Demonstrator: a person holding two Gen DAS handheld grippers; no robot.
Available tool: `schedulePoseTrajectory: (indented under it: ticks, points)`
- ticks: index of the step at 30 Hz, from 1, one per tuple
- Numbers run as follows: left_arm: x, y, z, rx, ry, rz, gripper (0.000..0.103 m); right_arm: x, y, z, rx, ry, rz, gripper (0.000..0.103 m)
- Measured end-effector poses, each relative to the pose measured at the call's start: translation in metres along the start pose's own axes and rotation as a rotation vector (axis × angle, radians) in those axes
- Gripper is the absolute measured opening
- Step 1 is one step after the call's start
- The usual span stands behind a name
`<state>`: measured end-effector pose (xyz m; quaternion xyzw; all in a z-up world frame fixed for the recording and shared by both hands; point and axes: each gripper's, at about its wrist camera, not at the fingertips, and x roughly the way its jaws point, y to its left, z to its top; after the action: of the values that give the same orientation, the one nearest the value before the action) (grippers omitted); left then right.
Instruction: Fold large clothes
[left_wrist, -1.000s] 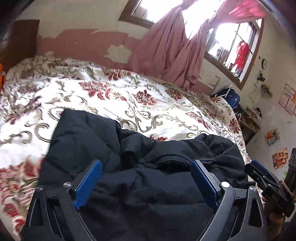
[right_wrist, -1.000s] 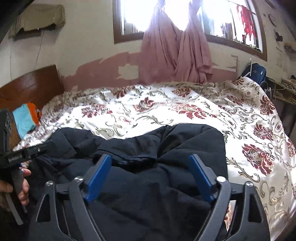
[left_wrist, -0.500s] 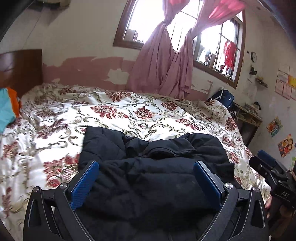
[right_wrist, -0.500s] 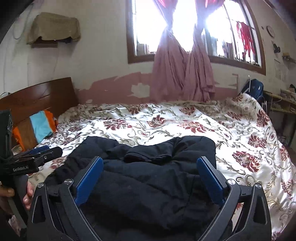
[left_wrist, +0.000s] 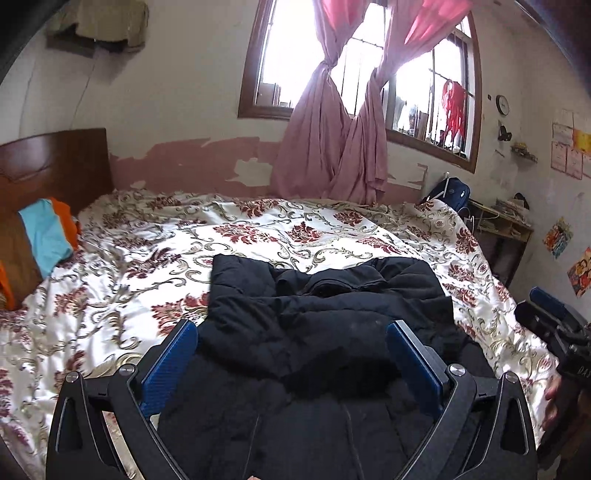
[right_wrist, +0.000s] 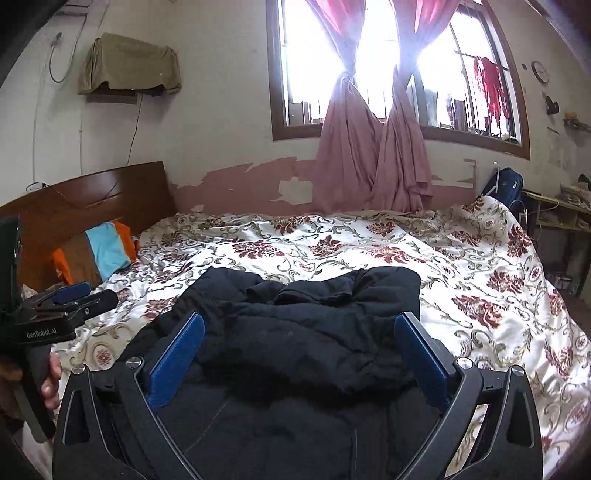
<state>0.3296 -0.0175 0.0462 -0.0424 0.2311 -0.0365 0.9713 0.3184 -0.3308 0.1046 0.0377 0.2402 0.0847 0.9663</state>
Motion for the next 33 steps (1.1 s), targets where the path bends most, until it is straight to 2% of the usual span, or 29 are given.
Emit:
schedulePoseTrajectory:
  ticks: [4, 12, 17, 33]
  points:
    - [-0.019, -0.009, -0.013, 0.06, -0.005, 0.035, 0.103, -0.02, 0.002, -0.011, -0.003, 0.0, 0.005, 0.101]
    - [-0.059, -0.013, -0.036, 0.088, -0.042, 0.008, 0.103, -0.067, 0.017, -0.034, -0.05, -0.049, 0.006, 0.101]
    - [-0.079, -0.016, -0.047, 0.122, -0.058, 0.033, 0.103, -0.095, 0.029, -0.044, -0.082, -0.078, 0.015, 0.101]
    - [-0.121, -0.003, -0.09, 0.116, -0.068, 0.044, 0.103, -0.129, 0.047, -0.085, -0.094, -0.056, 0.009, 0.101]
